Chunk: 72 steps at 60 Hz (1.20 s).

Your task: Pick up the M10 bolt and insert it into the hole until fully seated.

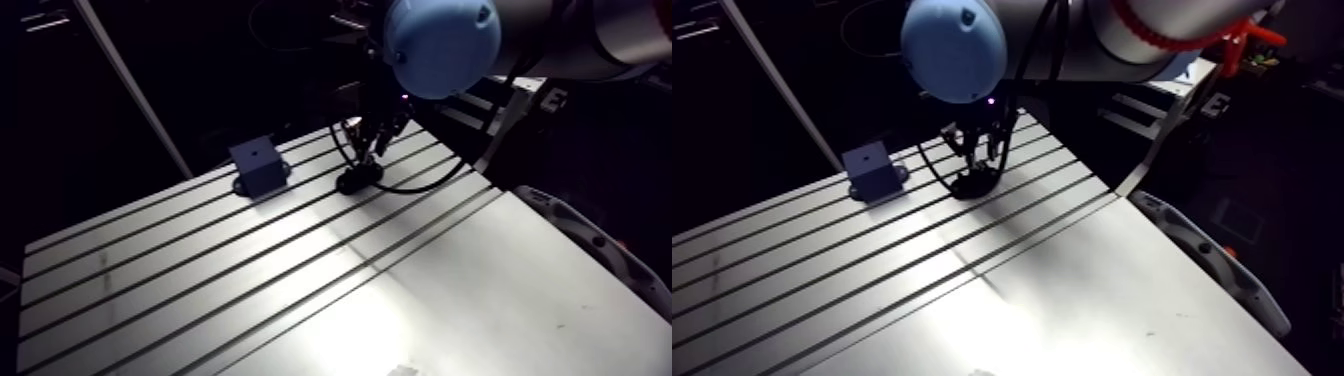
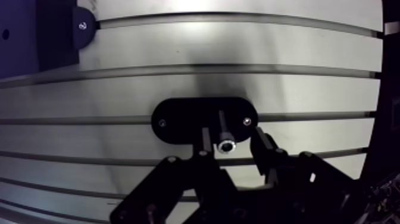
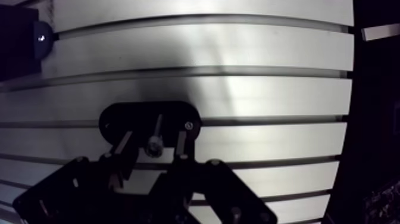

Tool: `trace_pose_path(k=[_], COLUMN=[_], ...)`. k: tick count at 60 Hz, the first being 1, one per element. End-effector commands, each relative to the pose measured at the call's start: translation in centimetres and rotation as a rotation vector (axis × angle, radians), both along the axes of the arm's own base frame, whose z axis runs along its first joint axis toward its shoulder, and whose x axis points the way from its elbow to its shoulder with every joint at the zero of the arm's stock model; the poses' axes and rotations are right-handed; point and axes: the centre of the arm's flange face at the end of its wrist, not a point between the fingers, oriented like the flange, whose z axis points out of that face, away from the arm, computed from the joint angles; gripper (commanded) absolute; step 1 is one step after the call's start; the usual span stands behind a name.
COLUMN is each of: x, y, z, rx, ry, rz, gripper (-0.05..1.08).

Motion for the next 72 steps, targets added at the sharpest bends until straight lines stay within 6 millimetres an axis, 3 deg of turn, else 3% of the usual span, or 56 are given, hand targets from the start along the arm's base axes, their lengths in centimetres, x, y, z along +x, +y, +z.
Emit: trace_pose_path(k=[1, 35, 49, 72], x=[0.07, -0.02, -0.02, -0.25], y=[-0.04, -0.05, -0.05, 0.04], z=[-0.18, -0.55, -0.55, -0.08], rx=[-0.002, -0.002, -0.002, -0.002], ry=[-0.003, -0.009, -0.009, -0.001], rz=[0.000, 0.000, -0.001, 0.000], gripper=[0.54, 0.65, 0.76, 0.84])
